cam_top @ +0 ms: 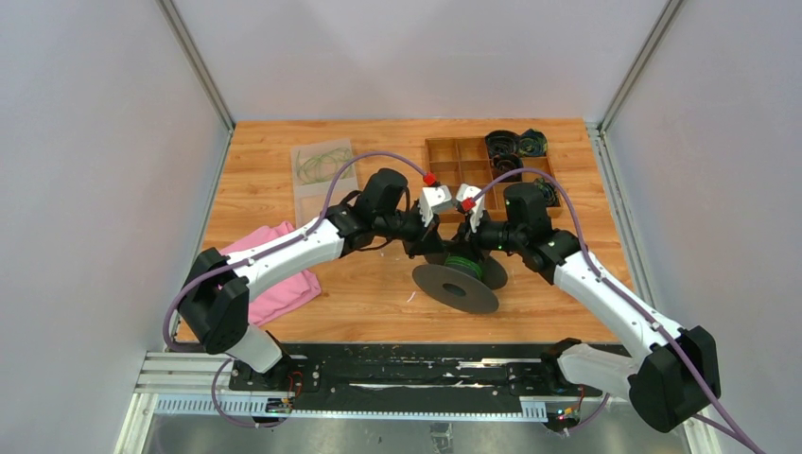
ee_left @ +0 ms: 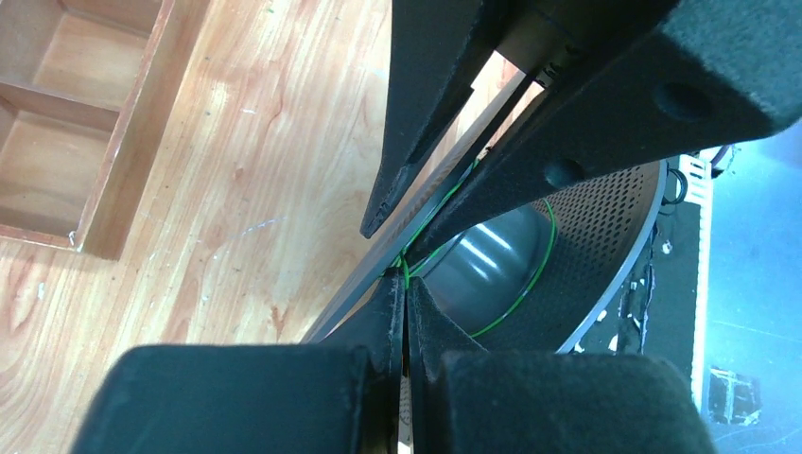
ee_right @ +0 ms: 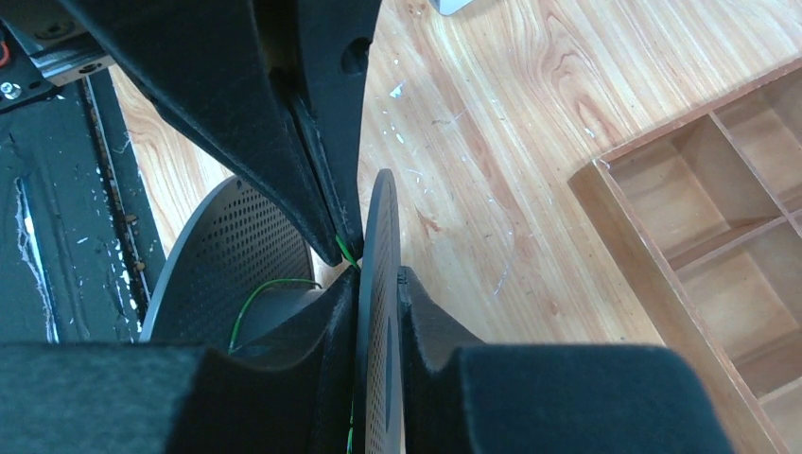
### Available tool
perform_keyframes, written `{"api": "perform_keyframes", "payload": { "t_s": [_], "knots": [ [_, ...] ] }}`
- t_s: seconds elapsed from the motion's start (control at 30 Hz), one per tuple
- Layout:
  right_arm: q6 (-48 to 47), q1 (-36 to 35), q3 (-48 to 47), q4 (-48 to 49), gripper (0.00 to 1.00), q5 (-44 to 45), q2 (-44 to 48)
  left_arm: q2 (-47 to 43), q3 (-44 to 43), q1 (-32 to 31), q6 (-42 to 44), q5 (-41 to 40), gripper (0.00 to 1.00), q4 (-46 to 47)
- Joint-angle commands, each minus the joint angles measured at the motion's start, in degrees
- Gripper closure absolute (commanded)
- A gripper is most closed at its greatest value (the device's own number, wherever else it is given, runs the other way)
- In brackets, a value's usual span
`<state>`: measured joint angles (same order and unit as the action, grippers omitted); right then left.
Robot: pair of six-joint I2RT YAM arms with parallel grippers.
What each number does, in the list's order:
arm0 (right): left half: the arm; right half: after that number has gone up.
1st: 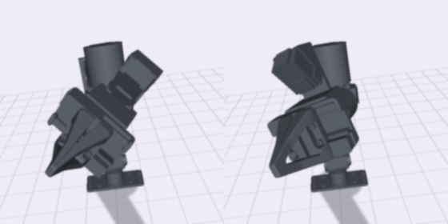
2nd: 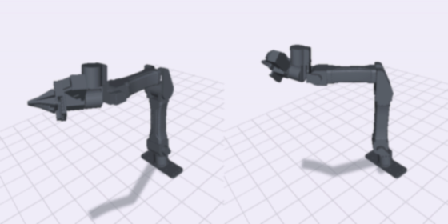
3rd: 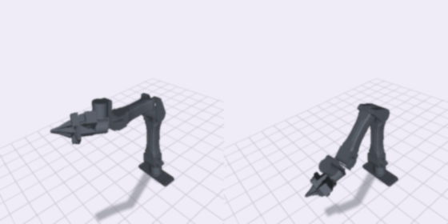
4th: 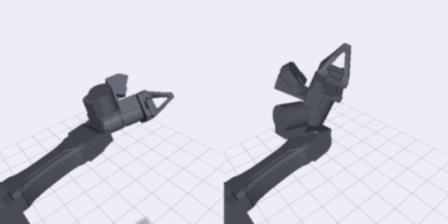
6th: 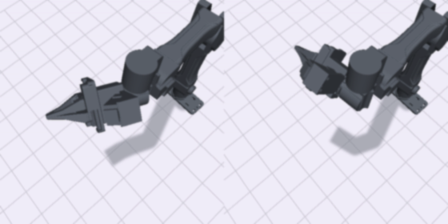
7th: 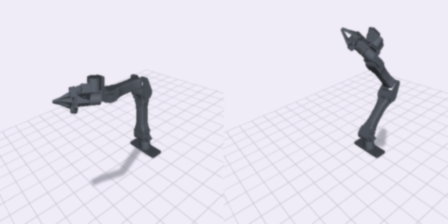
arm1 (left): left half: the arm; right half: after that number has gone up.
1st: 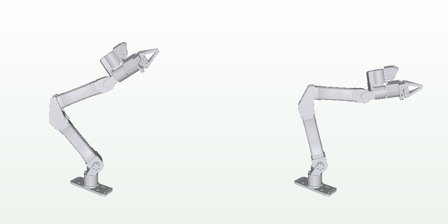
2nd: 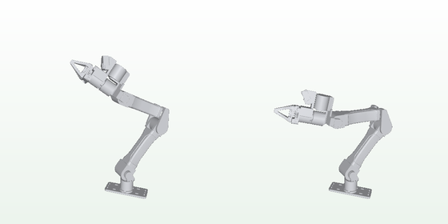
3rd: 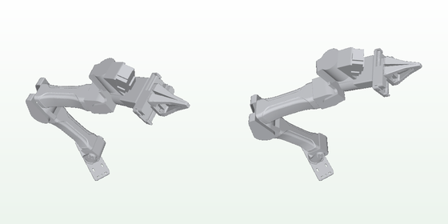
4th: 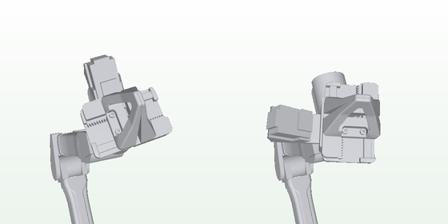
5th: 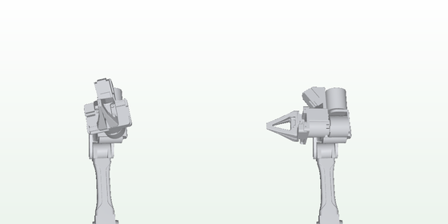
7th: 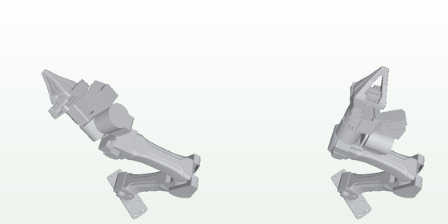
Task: Wrap the cables
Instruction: Place the cable reel at the center of the board.
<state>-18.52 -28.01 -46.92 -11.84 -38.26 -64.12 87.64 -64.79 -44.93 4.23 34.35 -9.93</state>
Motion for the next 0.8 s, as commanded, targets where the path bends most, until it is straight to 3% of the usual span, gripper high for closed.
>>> {"api": "perform_keyframes", "payload": {
  "t_s": [0.0, 0.23, 0.5, 0.6, 0.77],
  "knots": [
    [-3.18, -2.63, 1.02, -1.84, 0.83, 2.71, -0.07, 0.31, 1.18, -0.95, -0.58, 1.90, 1.00, 1.36],
    [-5.20, -3.15, 0.59, -2.90, 0.99, 2.58, 0.05, 0.59, 2.25, -0.95, -0.94, 2.64, 0.96, 2.58],
    [-7.77, -3.15, -1.06, -5.93, 0.99, 0.78, -0.20, -0.39, 3.30, -0.95, 0.11, 3.38, 0.88, 3.89],
    [-8.28, -3.19, -1.24, -6.73, 0.99, -0.47, -0.33, -0.73, 3.37, -0.97, 0.46, 3.35, 0.99, 4.16],
    [-7.85, -3.19, -2.36, -7.05, 0.99, -1.14, -1.31, -0.58, 3.69, -0.95, -0.04, 3.90, 1.00, 5.72]
  ]
}}
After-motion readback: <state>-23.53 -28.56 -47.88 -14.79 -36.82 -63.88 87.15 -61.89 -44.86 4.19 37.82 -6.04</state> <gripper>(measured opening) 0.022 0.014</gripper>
